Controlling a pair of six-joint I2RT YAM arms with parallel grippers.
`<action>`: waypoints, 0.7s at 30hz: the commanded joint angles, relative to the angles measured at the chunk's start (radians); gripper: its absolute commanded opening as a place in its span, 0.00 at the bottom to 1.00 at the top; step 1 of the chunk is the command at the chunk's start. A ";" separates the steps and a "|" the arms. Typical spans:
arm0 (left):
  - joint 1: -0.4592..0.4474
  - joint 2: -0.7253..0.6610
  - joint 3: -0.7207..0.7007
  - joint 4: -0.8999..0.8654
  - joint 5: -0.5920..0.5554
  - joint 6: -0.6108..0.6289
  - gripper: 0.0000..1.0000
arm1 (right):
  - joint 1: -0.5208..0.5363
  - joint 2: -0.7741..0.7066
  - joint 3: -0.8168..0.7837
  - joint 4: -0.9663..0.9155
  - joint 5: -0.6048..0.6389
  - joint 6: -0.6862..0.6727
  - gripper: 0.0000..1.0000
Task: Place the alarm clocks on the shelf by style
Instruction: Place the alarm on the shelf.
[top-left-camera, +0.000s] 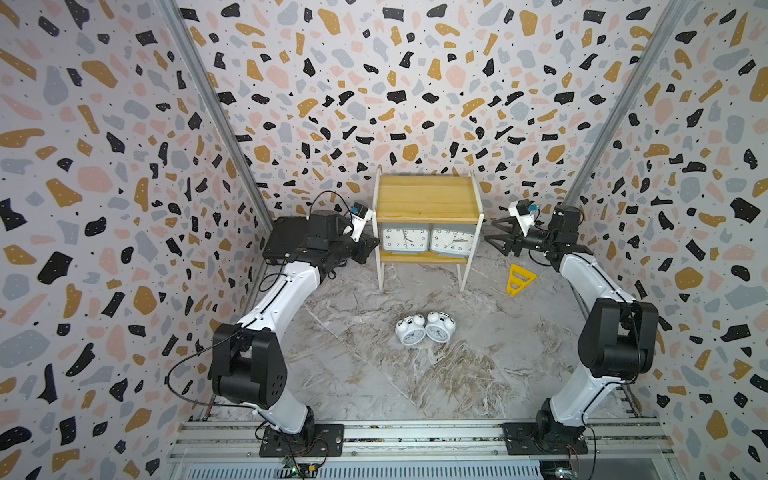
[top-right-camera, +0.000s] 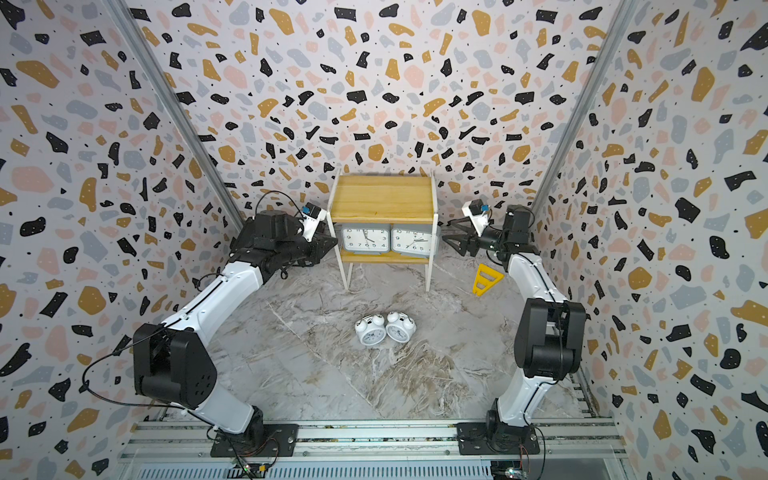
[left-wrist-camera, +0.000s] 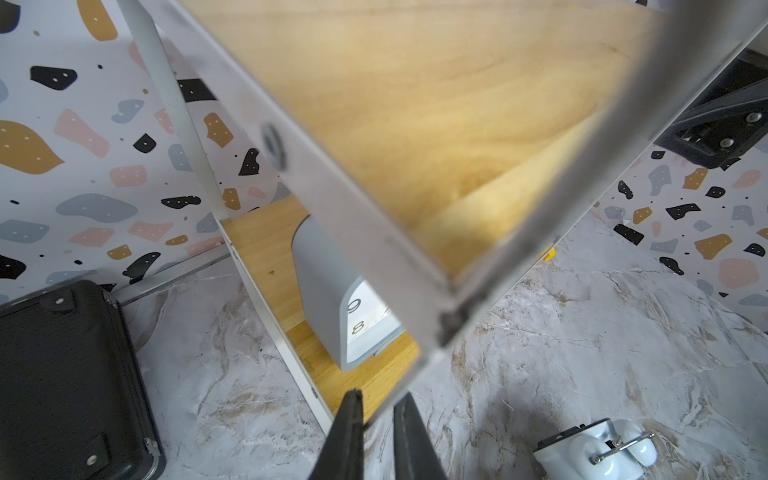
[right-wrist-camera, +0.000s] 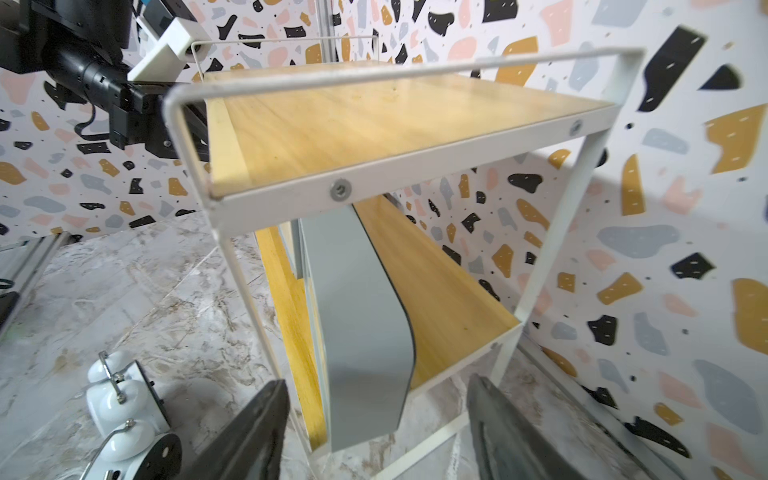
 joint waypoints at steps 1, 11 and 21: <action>0.012 0.005 0.007 -0.042 -0.022 0.003 0.16 | -0.002 -0.030 -0.026 0.053 0.045 0.050 0.60; 0.014 0.006 0.010 -0.040 -0.020 0.001 0.16 | 0.002 0.005 -0.059 0.053 0.070 0.087 0.09; 0.014 0.011 0.016 -0.046 -0.015 0.000 0.16 | 0.029 0.047 -0.037 0.036 0.061 0.087 0.10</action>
